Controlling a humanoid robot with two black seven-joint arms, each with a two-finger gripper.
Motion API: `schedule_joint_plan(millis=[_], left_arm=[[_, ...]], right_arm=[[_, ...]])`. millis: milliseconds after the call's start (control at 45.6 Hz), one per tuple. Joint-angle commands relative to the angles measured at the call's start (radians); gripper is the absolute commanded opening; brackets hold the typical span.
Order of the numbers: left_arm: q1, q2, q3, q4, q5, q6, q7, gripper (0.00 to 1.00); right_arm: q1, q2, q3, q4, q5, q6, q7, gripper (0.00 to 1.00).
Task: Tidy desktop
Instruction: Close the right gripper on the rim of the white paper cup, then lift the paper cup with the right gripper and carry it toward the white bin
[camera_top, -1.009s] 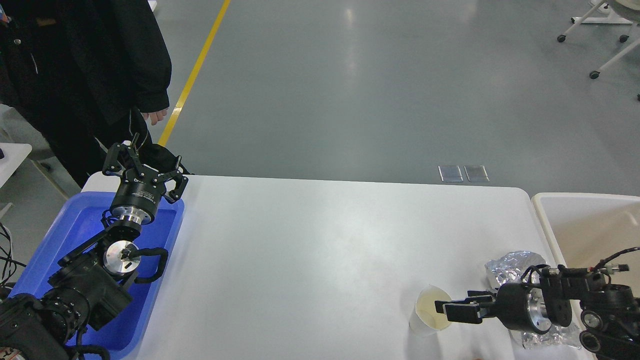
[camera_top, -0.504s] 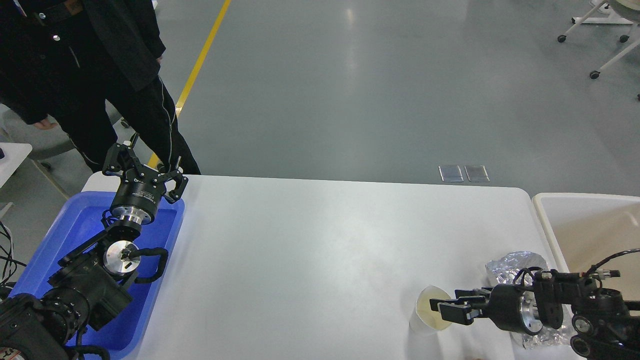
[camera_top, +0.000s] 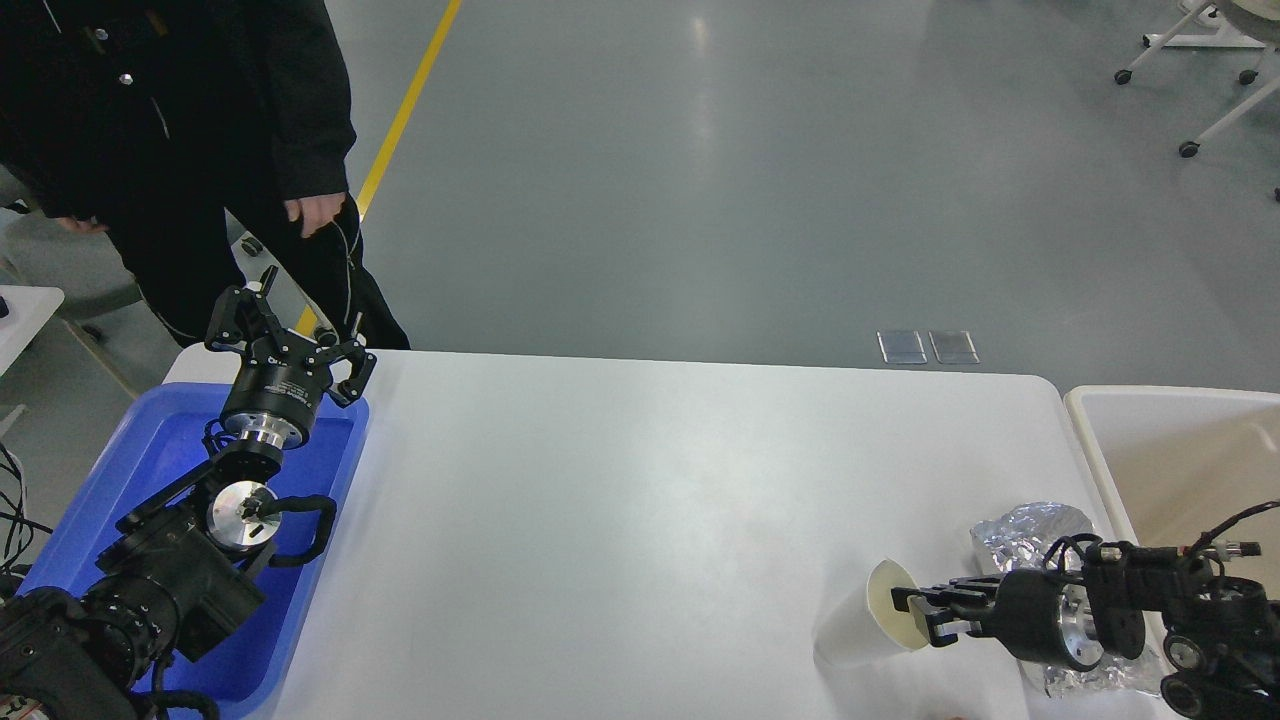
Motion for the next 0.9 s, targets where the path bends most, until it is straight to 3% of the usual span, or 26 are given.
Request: schedule_joint_plan(millis=[0,197,504,724,877], left_arm=[[0.000,0.000,0.000,0.000,-0.001,0.000,-0.001,1.00],[0.001,0.000,0.000,0.000,-0.001,0.000,0.001,1.00],[0.001,0.000,0.000,0.000,-0.001,0.000,-0.001,1.00],[0.000,0.000,0.000,0.000,0.001,0.000,-0.001,1.00],[0.001,0.000,0.000,0.000,0.001,0.000,-0.001,1.00]], right_arm=[[0.023,-0.048,0.011,0.010,0.010,0.001,0.009,0.00],[0.156,-0.175,0.007,0.111,0.099,0.047,0.015,0.00],[0.446,-0.362,0.017,0.171,0.180,0.320,0.015,0.00],[0.575,-0.424,0.060,0.176,0.220,0.453,0.013,0.00],[0.587,-0.436,0.078,0.168,0.235,0.470,0.010,0.00]])
